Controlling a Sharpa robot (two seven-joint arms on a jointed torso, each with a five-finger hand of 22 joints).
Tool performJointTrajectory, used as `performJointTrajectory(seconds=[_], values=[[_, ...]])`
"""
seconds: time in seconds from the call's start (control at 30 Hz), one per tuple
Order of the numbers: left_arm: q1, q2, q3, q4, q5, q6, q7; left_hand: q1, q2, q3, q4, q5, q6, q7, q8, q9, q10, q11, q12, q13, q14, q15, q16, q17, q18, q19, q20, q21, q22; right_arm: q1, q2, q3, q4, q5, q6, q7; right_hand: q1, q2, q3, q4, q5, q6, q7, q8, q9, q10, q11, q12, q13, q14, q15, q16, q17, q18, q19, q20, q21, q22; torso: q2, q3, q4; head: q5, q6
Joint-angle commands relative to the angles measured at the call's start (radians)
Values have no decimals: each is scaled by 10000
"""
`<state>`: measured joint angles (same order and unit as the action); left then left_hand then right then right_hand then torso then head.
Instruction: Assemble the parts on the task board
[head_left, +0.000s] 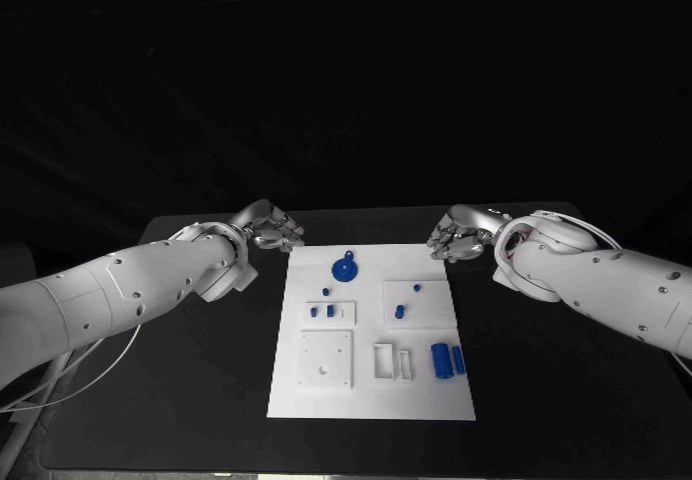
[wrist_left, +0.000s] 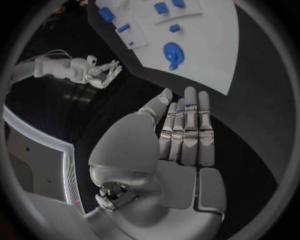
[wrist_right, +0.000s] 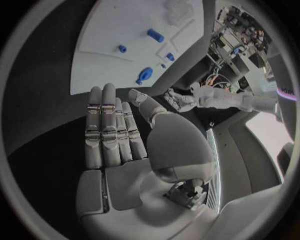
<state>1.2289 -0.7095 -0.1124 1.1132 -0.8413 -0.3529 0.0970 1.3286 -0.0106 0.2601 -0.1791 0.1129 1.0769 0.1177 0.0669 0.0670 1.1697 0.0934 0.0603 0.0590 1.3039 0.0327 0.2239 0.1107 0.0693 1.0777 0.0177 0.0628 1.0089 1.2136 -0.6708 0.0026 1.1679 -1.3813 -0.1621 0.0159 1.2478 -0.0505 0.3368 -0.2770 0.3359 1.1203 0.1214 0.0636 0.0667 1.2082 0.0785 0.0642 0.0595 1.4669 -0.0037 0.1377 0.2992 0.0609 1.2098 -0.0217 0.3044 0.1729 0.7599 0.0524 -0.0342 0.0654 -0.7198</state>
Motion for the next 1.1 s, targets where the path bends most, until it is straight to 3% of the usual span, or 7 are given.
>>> performJointTrajectory(seconds=[0.03, 0.13, 0.27, 0.33, 0.57, 0.77, 1.1], values=[[184, -241, 36, 520, 1996, 469, 559, -86, 18, -44, 80, 26, -87, -6, -30, -5, -126, 28, -17, -6, -38, 175, -802, -70, -7, -281, 141, -32, -697, -47, 54, -83, 143, -2233, -91, -869, -39, -189, 132, 57, -217, 36, 5, -12, -22, -124, 15, -60, -15, 434, -80, 255, 359, 189, -16, -47, 341, 242, -103, -56, 75, 195, -2], [343, -483, 49, 967, 2583, 485, 681, -35, 32, -142, 123, -13, -121, -2, -27, -3, -188, 52, -18, -6, 36, 279, -1538, -28, 8, -403, 277, -7, -1604, -92, 130, -210, 215, -2734, -95, -1086, -77, -306, 238, 141, -419, 44, -5, -13, -22, -117, 8, -66, -17, 440, -103, 667, 739, 272, -13, -48, 649, 474, -139, -87, 107, 251, -13], [509, -733, 56, 1484, 3440, 439, 922, -61, 0, -313, 211, -124, -196, -13, -33, -7, -534, 145, -6, -1, -1104, 646, -1633, -303, 54, -724, 591, -26, -2609, -165, 255, -400, 234, -3233, -205, -1319, -125, -452, 238, 260, -958, 15, -31, -15, -23, -148, -3, -66, -15, 450, -127, 1142, 1066, 356, 79, -46, 892, 650, -189, -144, 145, 346, -49], [580, -817, 58, 1697, 3797, 361, 1046, 3, 12, -487, 238, -119, -204, 0, -28, -4, -790, 216, 7, 1, -1162, 693, -1639, -330, 170, -645, 698, -11, -3217, -219, 308, -475, 230, -3399, -361, -1390, -130, -544, 221, 353, -1325, -8, -39, -15, -22, -184, -6, -62, -13, 447, -139, 1558, 1296, 415, 219, -44, 1009, 726, -210, -173, 167, 381, -42], [761, -941, 60, 2159, 4476, 78, 1443, 204, 140, -1042, 227, -113, -178, 113, -30, -8, -953, 368, -7, -4, -1128, 746, -1628, -317, 212, -264, 739, 16, -4970, -366, 457, -674, 239, -3689, -573, -1582, -13, -924, 547, 766, -1432, 3, -39, -13, -11, -103, -27, -68, -12, 309, -151, 2608, 1941, 654, 304, 68, 1387, 1147, -258, -250, 219, 524, -78], [823, -956, 61, 2358, 4757, -88, 1687, 254, 194, -1238, 187, -87, -242, 193, -32, -11, -1022, 429, -5, -3, -1237, 789, -1630, -327, 217, -139, 774, 34, -5836, -481, 599, -814, 167, -3783, -488, -1664, 20, -1012, 700, 904, -1445, 8, -41, -13, -10, -85, -30, -62, -9, 279, -146, 2853, 2086, 745, 243, 125, 1531, 1423, -231, -232, 206, 595, -93], [856, -944, 62, 2481, 4897, -147, 1802, 260, 254, -1346, 149, -82, -235, 233, -32, -11, -1013, 453, -11, -5, -1295, 811, -1624, -332, 218, 39, 793, 53, -6777, -763, 872, -898, -121, -3936, -462, -1705, -4, -1051, 965, 893, -1467, 25, -35, -12, -9, -76, -35, -59, -9, 221, -161, 3557, 2376, 861, 273, 128, 1882, 1871, -221, -187, 202, 445, -179]])
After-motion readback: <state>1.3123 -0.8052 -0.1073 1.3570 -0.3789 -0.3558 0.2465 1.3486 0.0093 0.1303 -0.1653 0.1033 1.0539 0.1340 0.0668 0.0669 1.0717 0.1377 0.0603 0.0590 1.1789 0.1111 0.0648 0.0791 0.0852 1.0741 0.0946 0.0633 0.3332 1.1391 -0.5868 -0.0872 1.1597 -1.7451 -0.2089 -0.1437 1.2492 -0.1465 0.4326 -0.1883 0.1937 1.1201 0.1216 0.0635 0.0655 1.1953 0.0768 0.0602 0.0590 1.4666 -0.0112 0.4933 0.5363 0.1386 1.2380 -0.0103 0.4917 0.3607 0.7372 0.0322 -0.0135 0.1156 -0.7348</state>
